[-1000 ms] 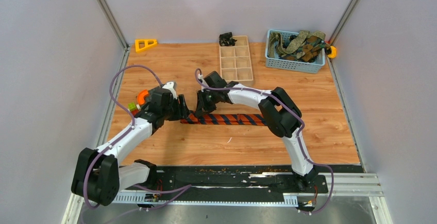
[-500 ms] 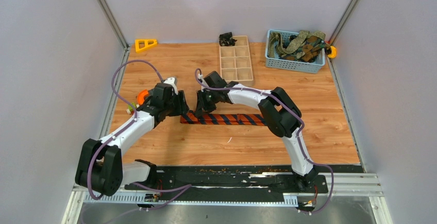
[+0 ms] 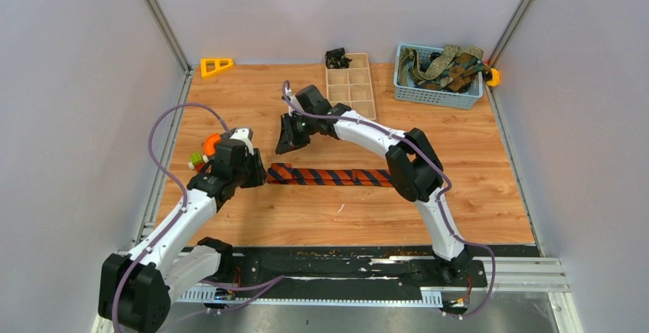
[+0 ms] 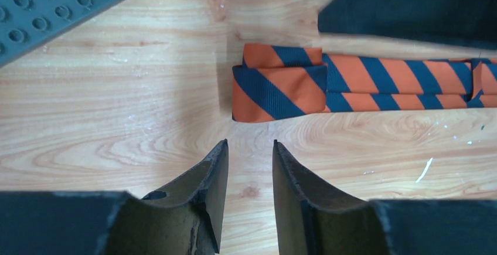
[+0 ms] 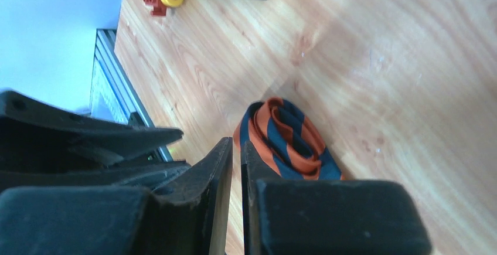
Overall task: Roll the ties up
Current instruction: Roll the tie at the center of the board.
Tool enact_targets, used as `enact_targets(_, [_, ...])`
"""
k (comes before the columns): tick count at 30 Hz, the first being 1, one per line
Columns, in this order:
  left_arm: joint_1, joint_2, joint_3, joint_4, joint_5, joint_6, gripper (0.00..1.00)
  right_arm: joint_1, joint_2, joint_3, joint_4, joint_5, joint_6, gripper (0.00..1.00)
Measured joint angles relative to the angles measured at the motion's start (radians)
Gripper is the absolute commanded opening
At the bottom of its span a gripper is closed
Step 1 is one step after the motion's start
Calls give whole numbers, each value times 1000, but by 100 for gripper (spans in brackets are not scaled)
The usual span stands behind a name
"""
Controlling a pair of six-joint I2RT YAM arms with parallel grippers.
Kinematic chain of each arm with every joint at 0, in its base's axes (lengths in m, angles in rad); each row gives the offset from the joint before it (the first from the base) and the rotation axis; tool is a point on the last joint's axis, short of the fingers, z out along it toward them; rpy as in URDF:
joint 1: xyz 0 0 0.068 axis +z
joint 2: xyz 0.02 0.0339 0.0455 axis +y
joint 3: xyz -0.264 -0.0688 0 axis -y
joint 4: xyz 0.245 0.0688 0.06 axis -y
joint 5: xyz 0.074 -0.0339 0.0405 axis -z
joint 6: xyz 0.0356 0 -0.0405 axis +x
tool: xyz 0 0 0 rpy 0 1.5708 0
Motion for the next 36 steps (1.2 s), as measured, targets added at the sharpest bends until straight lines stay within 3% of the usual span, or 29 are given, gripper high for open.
enact_targets(10, [-9, 2, -103, 2, 55, -45, 31, -16, 196, 222, -105, 14, -35, 9])
enact_targets(23, [-47, 130, -167, 148, 87, -93, 26, -14, 304, 290, -167, -28, -58, 7])
enact_targets(36, [-51, 243, -169, 337, 76, -137, 24, 2, 312, 297, -183, -71, -85, 5])
